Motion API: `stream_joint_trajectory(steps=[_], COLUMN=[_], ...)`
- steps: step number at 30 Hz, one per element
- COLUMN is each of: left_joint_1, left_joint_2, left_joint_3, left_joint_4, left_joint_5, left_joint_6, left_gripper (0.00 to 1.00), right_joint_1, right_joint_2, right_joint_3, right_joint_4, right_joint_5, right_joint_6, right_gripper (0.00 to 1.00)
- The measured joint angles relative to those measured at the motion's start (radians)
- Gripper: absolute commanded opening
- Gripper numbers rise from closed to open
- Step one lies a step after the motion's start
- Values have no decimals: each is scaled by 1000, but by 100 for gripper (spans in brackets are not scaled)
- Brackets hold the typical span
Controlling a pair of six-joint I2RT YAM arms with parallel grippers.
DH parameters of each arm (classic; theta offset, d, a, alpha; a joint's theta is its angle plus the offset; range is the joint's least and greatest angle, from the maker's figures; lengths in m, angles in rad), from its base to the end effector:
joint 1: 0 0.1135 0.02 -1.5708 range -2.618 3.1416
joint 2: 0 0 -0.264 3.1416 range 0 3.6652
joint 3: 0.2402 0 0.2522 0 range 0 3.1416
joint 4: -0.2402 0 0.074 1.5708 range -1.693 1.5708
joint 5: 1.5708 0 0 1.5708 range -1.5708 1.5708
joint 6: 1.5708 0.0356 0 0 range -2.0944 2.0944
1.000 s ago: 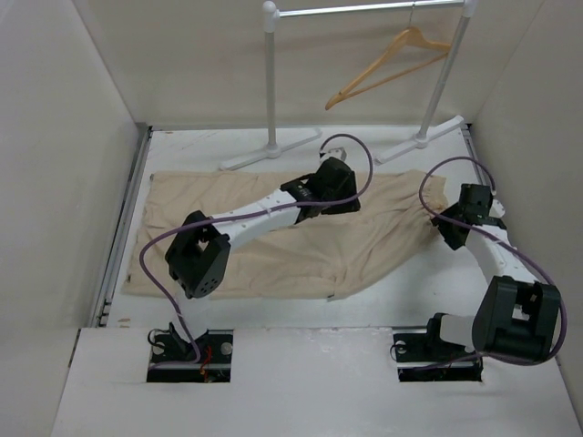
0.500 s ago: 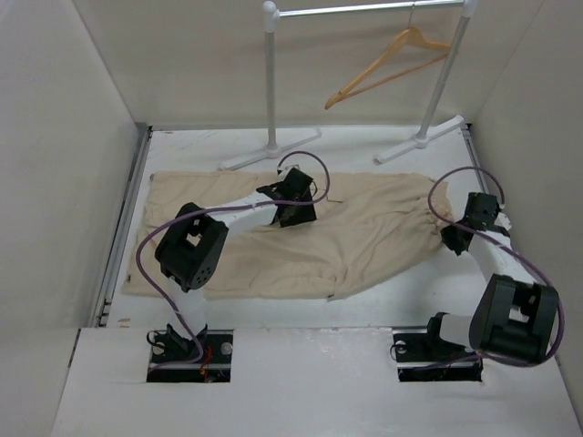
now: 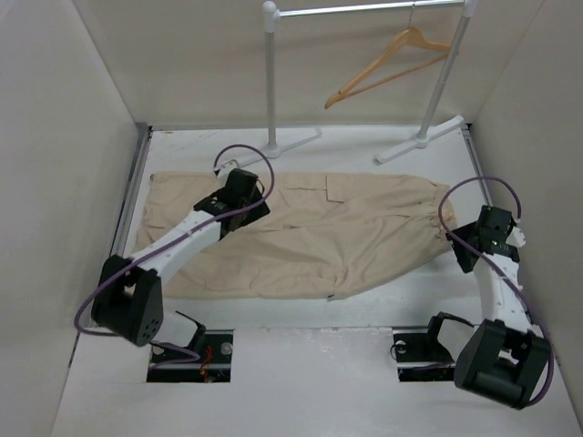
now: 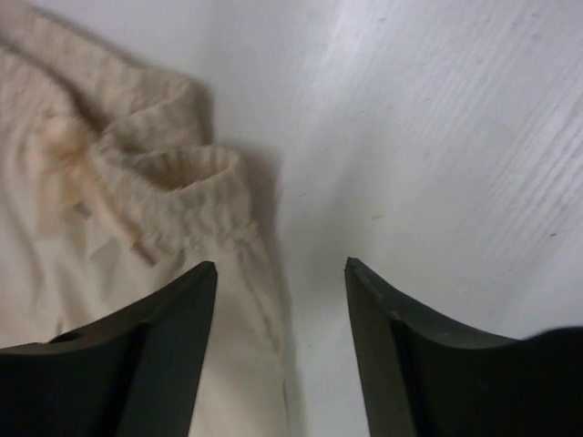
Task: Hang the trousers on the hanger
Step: Flatten out the trousers at the center of the board, then fold the trousers at the center of the board.
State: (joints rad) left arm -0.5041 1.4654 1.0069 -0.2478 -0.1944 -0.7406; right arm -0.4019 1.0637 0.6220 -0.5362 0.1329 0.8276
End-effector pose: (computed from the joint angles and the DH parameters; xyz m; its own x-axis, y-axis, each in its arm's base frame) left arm 0.2847 -0.1492 0.2507 -0.6524 -0.3962 -0.6461 -0.1286 0.8980 -0.4208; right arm 0.1822 -0.0826 0.2032 -0.1808 0.8698 -0.4590 0.8704 0.3588 0.3371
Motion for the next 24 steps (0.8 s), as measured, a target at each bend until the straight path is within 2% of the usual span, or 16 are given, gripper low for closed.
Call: stream_joint_trajectory(steps=[4, 6, 8, 11, 13, 15, 17, 21, 24], left_joint_1=[99, 194, 328, 563, 704, 784, 854, 1004, 1080], left_joint_2=[-216, -334, -459, -611, -668, -684, -661, -559, -476], left_joint_3=[-118, -165, -207, -242, -244, -244, -244, -270, -307], left_joint_4=[-113, -192, -288, -434, -522, -581, -618, -622, -613], left_joint_5=[-46, -69, -89, -104, -124, -147, -154, -137, -126], left_joint_6=[-32, -50, -70, -90, -98, -107, -122, -169, -193], left_gripper=[52, 52, 52, 52, 52, 52, 52, 51, 52], right_joint_1=[97, 168, 263, 419, 518, 606, 675, 745, 751], right_joint_2=[-169, -236, -288, -323, -331, -332, -343, -389, -423], right_joint_3=[36, 65, 74, 66, 48, 29, 13, -19, -40], right_joint_4=[-57, -67, -67, -81, -87, -99, -114, -124, -128], right_joint_5=[-10, -9, -14, -31, -46, -62, -77, -109, -138], right_joint_6=[-23, -31, -35, -25, -12, 0, 7, 16, 18], right_gripper=[70, 66, 56, 24, 16, 17, 22, 44, 54])
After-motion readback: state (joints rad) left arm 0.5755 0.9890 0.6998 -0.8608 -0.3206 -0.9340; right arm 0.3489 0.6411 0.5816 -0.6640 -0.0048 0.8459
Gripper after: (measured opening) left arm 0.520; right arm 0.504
